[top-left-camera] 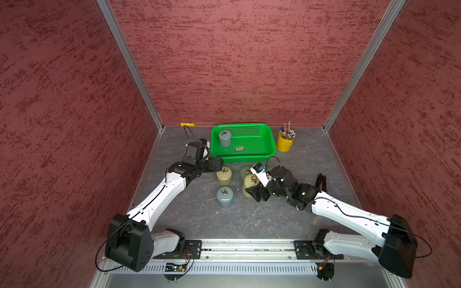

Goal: Take the tea canister out of the basket
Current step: Place the tea canister at the center of the board.

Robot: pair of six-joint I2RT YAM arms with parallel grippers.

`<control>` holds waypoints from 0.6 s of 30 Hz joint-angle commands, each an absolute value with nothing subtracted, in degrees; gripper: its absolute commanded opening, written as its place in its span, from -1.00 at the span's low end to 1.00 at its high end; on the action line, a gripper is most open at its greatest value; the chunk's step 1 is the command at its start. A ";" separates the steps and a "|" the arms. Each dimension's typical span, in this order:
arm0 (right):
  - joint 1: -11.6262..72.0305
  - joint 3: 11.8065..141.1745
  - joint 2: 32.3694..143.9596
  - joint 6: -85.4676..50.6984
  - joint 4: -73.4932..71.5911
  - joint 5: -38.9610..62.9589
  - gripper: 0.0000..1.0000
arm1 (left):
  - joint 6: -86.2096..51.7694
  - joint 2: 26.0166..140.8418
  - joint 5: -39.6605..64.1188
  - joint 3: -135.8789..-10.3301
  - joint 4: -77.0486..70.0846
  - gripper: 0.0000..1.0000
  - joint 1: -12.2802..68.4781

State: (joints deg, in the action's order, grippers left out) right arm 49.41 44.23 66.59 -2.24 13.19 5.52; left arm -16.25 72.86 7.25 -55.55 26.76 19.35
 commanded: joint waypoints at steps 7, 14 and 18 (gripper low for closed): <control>52.33 41.59 69.79 -3.49 5.56 -1.24 -1.00 | -16.26 75.05 6.05 -57.77 26.32 1.00 20.30; 53.41 39.45 73.52 -3.99 0.97 -2.69 -1.00 | -16.17 76.06 6.05 -58.37 26.23 0.99 20.29; 53.77 39.08 74.98 -4.47 -0.73 -3.33 -1.00 | -16.14 76.77 6.18 -58.88 26.27 1.00 20.30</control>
State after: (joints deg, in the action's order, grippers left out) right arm 53.06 38.39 75.35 -3.64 7.88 -0.78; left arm -16.23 75.90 6.33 -57.06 26.55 20.05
